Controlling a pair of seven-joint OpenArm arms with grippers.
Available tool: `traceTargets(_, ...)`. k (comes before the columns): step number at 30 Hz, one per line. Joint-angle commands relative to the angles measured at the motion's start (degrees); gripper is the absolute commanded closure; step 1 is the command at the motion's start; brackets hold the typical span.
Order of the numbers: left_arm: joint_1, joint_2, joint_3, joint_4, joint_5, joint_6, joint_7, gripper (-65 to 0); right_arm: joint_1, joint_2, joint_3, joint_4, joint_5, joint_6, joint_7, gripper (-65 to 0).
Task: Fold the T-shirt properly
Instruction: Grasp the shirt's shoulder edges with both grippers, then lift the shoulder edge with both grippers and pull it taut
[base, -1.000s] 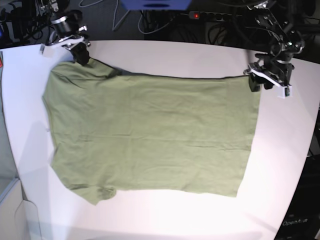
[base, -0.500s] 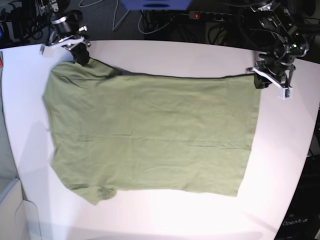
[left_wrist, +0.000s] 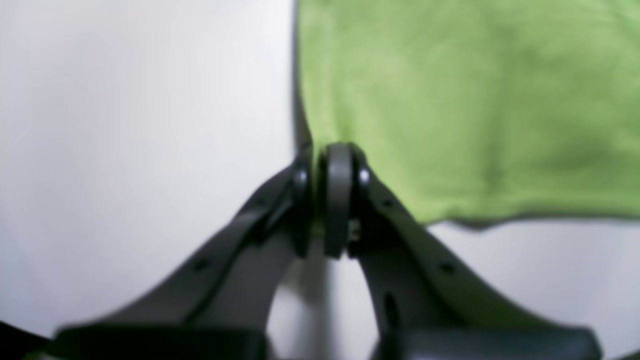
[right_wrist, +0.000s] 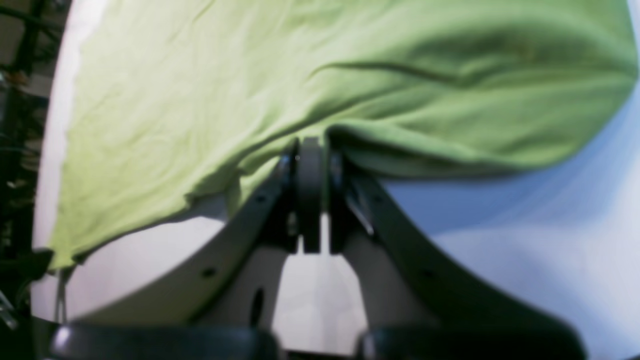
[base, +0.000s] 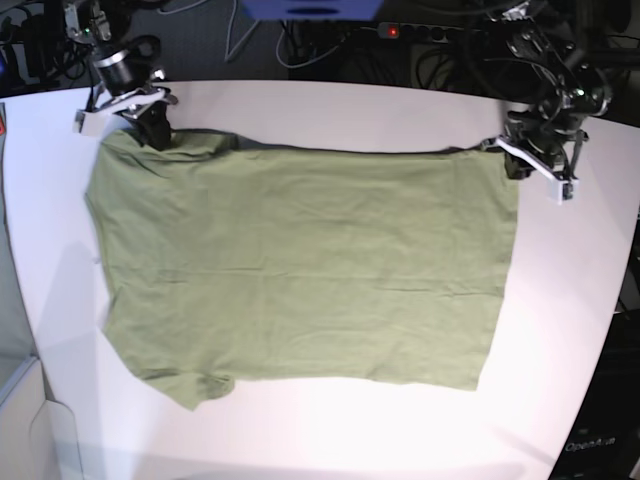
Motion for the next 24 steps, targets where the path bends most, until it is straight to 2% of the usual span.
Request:
traceTargets(1,-0.3,0.0,0.0,2.1,-0.9,-0.1,-1.1,-4.3,-0.1,0.5,0.3,0.9,-0.4,0.6,1.3,-0.7)
traceTargets(10,-1.1,0.8,-0.5,4.7,-0.9,-0.1,-1.1,-4.3,2.4,1.0,0.4,1.0,-0.7,0.6,1.1,-0.9)
traceTargets(19,-3.6,0.8,-0.5,4.7,-0.8,-0.1,-1.1,-4.3,7.0,3.8,0.2,1.0,-0.7,0.6,0.9,-0.9)
traceTargets(24,-6.4,0.3,-0.5,4.3,-0.8,-0.1,3.8,-4.2,9.5,5.0,0.2,1.0,-0.7,0.6,0.2,-0.9)
